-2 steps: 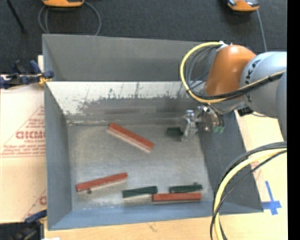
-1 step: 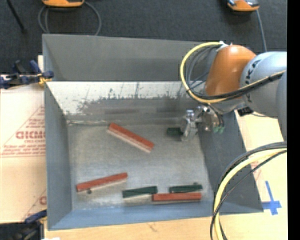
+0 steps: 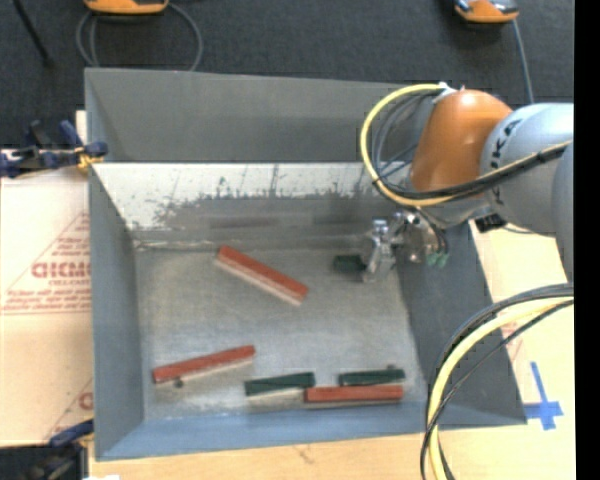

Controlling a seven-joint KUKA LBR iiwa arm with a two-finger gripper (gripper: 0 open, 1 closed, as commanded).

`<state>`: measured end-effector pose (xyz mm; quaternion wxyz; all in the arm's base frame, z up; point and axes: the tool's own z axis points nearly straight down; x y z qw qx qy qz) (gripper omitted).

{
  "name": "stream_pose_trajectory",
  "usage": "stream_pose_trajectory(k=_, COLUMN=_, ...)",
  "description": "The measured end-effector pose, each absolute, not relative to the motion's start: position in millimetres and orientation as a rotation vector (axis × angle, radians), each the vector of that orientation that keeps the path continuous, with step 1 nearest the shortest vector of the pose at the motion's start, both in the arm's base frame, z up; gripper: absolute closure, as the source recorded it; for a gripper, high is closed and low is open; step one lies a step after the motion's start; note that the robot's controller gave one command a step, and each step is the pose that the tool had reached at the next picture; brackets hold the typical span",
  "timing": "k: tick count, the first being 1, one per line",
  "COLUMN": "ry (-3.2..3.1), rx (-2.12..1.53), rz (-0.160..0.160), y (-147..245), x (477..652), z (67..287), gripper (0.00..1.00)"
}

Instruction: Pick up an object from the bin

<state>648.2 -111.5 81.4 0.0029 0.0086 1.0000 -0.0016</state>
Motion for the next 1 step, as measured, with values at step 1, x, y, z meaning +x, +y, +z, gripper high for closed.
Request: stream_pose_trajectory(k=1, ry=3.136, rx=0.027, rz=-0.005, y=-111.5, x=648.2, z=81.4, gripper=1.0)
